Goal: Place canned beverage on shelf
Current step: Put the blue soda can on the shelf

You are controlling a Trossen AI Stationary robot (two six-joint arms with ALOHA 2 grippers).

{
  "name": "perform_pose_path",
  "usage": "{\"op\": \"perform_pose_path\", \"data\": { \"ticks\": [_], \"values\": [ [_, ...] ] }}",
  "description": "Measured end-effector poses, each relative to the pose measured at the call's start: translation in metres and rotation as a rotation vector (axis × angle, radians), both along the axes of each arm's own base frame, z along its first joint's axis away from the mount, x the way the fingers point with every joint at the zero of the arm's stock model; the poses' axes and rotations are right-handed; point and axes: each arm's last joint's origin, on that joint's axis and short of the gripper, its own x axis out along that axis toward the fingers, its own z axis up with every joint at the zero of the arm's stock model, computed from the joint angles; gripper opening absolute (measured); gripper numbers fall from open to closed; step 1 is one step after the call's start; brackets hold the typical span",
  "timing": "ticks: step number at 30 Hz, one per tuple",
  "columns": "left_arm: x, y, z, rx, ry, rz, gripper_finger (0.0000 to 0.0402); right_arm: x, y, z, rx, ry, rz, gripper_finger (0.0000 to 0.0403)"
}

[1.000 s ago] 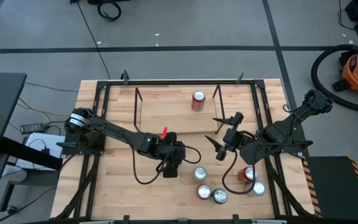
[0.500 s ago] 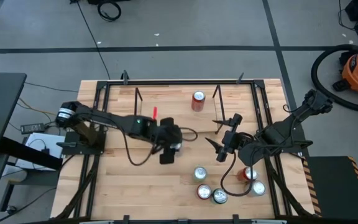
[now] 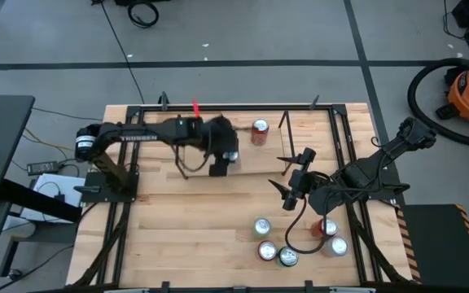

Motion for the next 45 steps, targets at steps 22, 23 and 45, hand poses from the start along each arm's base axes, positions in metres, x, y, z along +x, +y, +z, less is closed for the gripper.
{"op": "perform_pose_path", "data": {
  "ticks": [22, 23, 45],
  "values": [
    [0.0, 0.117, 0.008, 0.019, -0.049, -0.018, 0.0249, -0.001, -0.023, -0.01, 0.006, -0.003, -0.073, 0.0347],
    [0.001, 0.12, 0.009, 0.019, -0.031, -0.022, 0.0249, -0.001, -0.023, -0.009, 0.01, -0.008, -0.073, 0.0347],
    [0.03, 0.14, -0.005, 0.003, 0.006, -0.08, 0.0249, -0.004, -0.021, -0.01, 0.016, -0.001, -0.068, 0.0347]
  ]
}}
